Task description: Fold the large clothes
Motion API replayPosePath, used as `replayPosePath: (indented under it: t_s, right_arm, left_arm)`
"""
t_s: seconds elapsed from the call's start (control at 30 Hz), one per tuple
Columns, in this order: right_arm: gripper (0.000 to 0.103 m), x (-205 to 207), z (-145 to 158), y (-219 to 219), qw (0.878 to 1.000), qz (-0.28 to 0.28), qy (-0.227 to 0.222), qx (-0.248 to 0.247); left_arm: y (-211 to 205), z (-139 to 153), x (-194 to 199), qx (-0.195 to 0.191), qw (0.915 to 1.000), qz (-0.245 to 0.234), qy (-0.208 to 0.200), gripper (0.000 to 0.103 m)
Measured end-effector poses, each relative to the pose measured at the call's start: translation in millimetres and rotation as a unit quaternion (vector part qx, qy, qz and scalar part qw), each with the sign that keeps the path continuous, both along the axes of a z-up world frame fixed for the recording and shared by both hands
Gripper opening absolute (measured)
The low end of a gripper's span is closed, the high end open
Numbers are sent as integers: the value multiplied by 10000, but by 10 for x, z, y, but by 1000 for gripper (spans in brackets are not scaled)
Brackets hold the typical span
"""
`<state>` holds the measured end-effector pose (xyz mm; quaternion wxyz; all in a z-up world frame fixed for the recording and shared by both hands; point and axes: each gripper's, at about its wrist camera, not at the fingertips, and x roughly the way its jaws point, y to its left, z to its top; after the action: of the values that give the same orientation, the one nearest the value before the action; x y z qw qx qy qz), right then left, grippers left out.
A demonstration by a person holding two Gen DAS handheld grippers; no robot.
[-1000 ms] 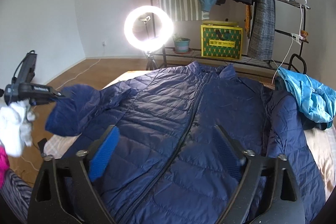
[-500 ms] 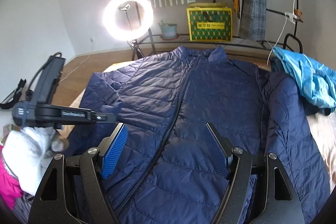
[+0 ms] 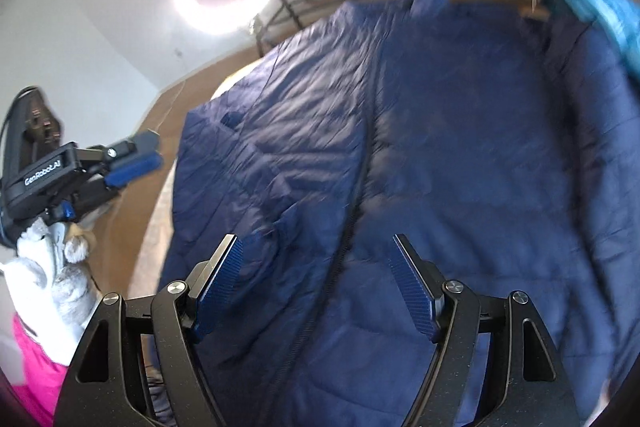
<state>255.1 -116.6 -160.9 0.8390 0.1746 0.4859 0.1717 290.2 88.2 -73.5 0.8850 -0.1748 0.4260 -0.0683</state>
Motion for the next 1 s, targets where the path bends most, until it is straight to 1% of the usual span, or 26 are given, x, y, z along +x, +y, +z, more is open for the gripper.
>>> replayPosePath:
  t_s: [0.03,0.1,0.13,0.2,0.27,0.3,0.33,0.37,0.4,0.43,0.5,0.6,0.73,0.83,1.0]
  right_arm:
    - [75,31,-49,67,10000,70,56,-2]
    - [75,100,-144,172,9998,135,161,-52]
    - [75,156,-220,243,9994,180,292,-44]
    - [75,232,-339,335,9985,218,499,10]
    - [74,294,-413,393,9979,256,596,-10]
    - [63,322,-429,415,9978,271,608,-68]
    - [55,376,-455,465,9972,351,639,-193]
    - [37,407,-468,496,9966,422,658,-271]
    - [17,447,-478,529,9958,514,662,-362]
    - [9,486,-484,550,9954,574,647,-423]
    - [6,549,-446,548,9953,598,521,-562]
    - [5,658,-327,460,9952,532,247,-782]
    - [4,882,-129,174,9945,218,-109,-1018]
    - [4,1063,11,-96,9891,-74,-421,-1412]
    - [4,1254,111,-477,9791,-452,-632,-1882]
  left_arm:
    - [84,14,-24,195,9997,113,-70,47]
    - [214,14,-43,393,9989,224,-119,47]
    - [283,12,-59,458,9985,292,-116,47]
    - [444,-4,-102,456,9979,443,-82,47]
    - [594,-38,-124,356,9976,590,-51,47]
    - [659,-40,-133,310,9973,668,-43,47]
    - [692,-39,-134,286,9969,727,-43,47]
    - [752,-28,-139,257,9964,809,-66,47]
    - [799,-27,-130,242,9960,859,-79,47]
    - [827,-22,-128,229,9956,901,-93,47]
    - [870,-17,-124,218,9953,941,-101,47]
    - [845,-38,-102,313,9956,882,-59,47]
    - [790,-125,-58,381,9963,764,94,47]
    - [754,-181,-14,352,9966,720,189,47]
    - [664,-196,38,363,9971,643,202,47]
